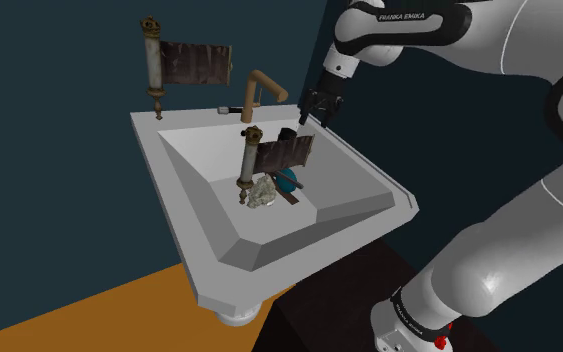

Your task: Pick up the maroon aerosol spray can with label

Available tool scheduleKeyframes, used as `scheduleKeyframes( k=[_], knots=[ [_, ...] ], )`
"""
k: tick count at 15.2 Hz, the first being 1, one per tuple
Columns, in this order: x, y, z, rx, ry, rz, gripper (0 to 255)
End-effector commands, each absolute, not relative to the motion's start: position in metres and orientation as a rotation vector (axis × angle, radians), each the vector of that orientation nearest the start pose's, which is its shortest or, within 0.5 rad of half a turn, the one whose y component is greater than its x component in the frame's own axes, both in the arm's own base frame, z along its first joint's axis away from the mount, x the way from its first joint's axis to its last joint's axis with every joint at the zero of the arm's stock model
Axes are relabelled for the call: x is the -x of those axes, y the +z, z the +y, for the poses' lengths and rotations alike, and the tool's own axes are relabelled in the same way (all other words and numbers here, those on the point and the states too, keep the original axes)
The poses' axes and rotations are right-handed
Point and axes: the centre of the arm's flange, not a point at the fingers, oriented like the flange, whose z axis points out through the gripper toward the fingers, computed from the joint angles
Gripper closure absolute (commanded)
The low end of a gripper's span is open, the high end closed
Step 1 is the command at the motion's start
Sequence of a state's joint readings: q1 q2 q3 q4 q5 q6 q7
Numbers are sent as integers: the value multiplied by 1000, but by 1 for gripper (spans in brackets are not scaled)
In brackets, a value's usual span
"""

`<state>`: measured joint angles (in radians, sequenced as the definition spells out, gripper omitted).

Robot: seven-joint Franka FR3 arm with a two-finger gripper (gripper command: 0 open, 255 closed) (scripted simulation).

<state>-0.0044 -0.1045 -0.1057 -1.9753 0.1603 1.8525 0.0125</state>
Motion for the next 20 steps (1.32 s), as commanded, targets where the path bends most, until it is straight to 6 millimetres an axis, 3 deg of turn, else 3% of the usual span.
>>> scheduleKeyframes(
  k=[1,12,20],
  knots=[
    [-552,499,-54,2963,31,281,0],
    [-675,421,-94,2940,108,443,0],
    [-676,380,-95,2940,109,445,0]
  ],
)
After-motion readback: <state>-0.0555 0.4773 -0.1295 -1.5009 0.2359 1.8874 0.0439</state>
